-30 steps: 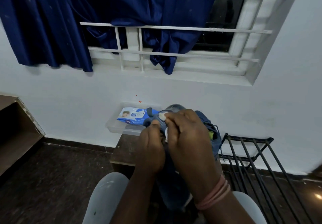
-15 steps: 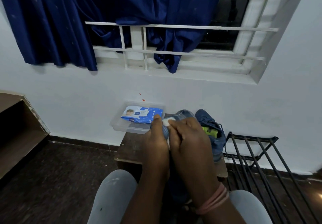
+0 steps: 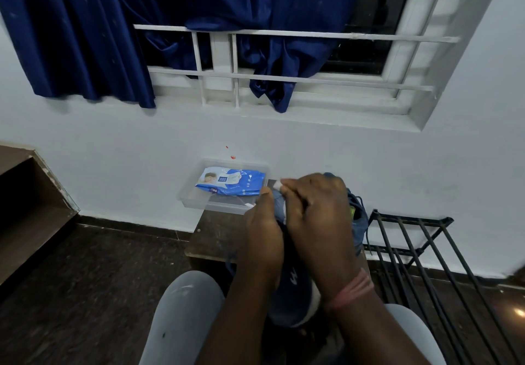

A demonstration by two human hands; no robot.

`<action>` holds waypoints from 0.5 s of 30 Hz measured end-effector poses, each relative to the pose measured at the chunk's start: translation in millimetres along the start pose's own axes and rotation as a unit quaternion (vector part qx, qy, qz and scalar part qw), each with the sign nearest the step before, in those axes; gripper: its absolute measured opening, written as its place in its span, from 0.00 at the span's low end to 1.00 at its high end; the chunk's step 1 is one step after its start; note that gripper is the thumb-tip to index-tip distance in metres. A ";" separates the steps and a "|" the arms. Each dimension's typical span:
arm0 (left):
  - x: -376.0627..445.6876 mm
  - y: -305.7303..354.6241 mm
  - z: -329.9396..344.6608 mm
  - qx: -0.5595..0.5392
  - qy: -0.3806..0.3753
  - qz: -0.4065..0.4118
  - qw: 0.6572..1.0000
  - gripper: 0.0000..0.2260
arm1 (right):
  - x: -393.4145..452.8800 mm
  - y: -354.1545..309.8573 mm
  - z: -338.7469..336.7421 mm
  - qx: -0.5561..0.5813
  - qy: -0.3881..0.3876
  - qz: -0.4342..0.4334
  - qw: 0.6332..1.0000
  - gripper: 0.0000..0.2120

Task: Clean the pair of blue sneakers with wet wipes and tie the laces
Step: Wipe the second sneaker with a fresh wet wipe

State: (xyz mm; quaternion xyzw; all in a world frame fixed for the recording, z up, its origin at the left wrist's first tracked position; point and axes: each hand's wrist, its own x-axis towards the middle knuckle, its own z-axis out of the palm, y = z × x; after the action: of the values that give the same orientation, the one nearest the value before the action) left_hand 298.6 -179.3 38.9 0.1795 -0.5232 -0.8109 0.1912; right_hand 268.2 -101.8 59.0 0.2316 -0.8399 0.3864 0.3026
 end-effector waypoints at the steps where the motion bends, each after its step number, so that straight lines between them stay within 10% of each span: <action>1: -2.7 1.2 2.2 -0.003 -0.005 -0.013 1.000 0.19 | 1.8 -4.1 -0.1 -0.001 -0.006 -0.006 1.000 0.09; 6: 7.8 0.3 -9.2 -0.084 -0.008 -0.071 0.994 0.23 | -28.5 -5.0 -1.8 -0.019 -0.087 -0.066 0.994 0.08; 15: 0.1 -18.4 5.0 0.015 0.022 -0.037 0.999 0.26 | -11.6 15.0 0.3 -0.094 0.042 0.088 0.991 0.06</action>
State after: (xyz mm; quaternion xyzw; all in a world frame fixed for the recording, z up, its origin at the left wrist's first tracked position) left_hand 293.8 -168.5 24.0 0.2196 -0.5241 -0.8051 0.1699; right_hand 267.0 -91.3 43.3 0.1102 -0.8762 0.3403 0.3230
